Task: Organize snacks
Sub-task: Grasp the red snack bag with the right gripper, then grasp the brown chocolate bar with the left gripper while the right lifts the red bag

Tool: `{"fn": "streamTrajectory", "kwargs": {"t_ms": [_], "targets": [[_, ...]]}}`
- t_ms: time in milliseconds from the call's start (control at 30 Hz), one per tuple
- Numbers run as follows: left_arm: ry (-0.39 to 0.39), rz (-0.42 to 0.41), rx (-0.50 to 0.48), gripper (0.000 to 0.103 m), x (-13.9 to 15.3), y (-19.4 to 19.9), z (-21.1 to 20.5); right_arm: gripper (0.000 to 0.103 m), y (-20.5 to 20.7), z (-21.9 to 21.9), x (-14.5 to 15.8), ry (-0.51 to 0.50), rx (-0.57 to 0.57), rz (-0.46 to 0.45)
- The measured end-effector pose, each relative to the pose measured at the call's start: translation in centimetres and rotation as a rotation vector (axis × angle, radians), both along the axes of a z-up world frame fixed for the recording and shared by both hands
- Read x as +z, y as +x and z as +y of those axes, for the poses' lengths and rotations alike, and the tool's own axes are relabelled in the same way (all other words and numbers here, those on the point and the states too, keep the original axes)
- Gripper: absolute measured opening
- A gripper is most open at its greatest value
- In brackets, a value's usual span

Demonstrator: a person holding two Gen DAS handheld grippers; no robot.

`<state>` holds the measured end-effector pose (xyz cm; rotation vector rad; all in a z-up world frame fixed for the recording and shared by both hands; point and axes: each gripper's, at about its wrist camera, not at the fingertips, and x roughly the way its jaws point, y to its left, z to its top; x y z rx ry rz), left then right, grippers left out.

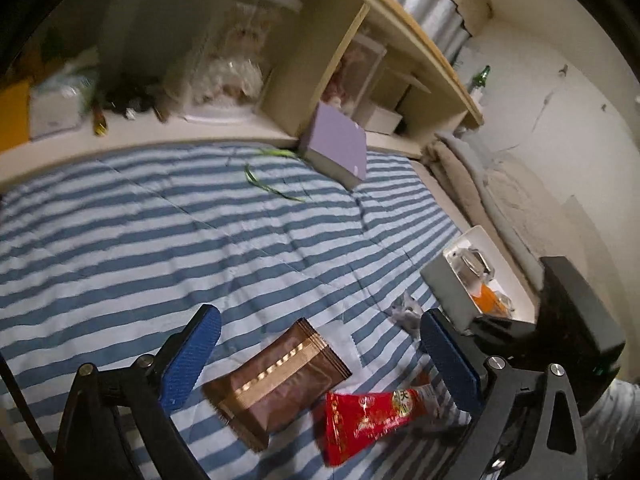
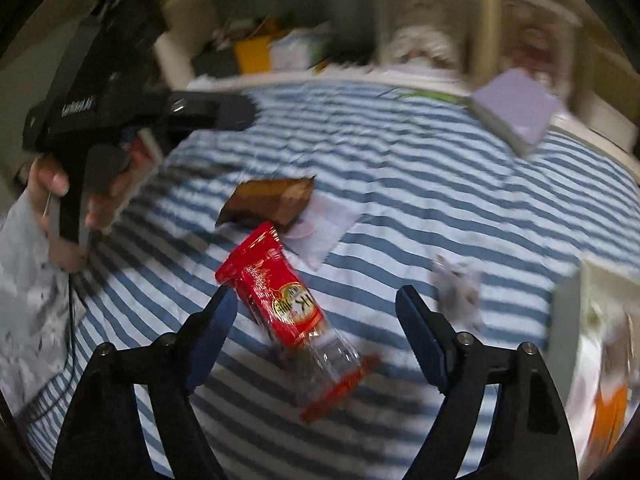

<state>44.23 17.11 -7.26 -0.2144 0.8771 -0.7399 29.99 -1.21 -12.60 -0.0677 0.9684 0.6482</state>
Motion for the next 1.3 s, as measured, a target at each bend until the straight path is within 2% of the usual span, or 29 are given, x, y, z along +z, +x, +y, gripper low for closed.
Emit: {"fn": "streamTrajectory", "kwargs": {"t_ms": [167,233,300,400,433,533,700,767,900,1033,1133,1300], "targets": [[-0.067,0.094,-0.019,0.095,-3.1,1.7,-0.7,0.07,1.0,1.8,-2.2,-0.023,0.087,0.059],[-0.046,0.121,-0.04,0.094,-3.9,1.7,-1.1,0.063,0.5,2.2,-2.8,-0.023,0.099,0.079],[0.002,0.119,-0.053,0.092,-4.5,1.4,-1.5,0.062,-0.7,2.7,-3.2,-0.048,0.107,0.066],[0.046,0.106,-0.082,0.088,-4.6,0.4,-2.1,0.044,-2.5,2.8,-3.4,-0.122,0.075,0.022],[0.06,0.103,-0.087,0.085,-4.5,0.0,-2.3,0.042,-2.9,2.6,-3.4,-0.121,0.057,0.027],[0.127,0.088,-0.076,0.077,-4.5,-1.2,-3.1,0.04,-4.5,1.6,-3.1,-0.119,-0.018,0.054],[0.25,0.063,-0.135,0.077,-4.6,-3.4,-4.7,0.037,-7.8,-0.7,-2.9,-0.13,-0.139,0.111],[0.275,0.065,-0.16,0.077,-4.4,-4.3,-5.4,0.037,-8.8,-1.4,-2.9,-0.131,-0.177,0.134],[0.278,0.103,-0.206,0.078,-4.0,-6.0,-5.9,0.037,-11.0,-2.5,-2.9,-0.12,-0.252,0.179],[0.282,0.117,-0.245,0.079,-3.5,-8.0,-4.4,0.037,-12.5,-3.6,-2.9,-0.105,-0.299,0.201],[0.265,0.143,-0.25,0.088,-3.4,-8.3,-3.9,0.037,-13.1,-4.2,-2.7,-0.1,-0.327,0.211],[0.276,0.167,-0.221,0.088,-3.4,-9.6,-2.9,0.036,-14.1,-4.3,-2.2,-0.105,-0.351,0.216]]}}
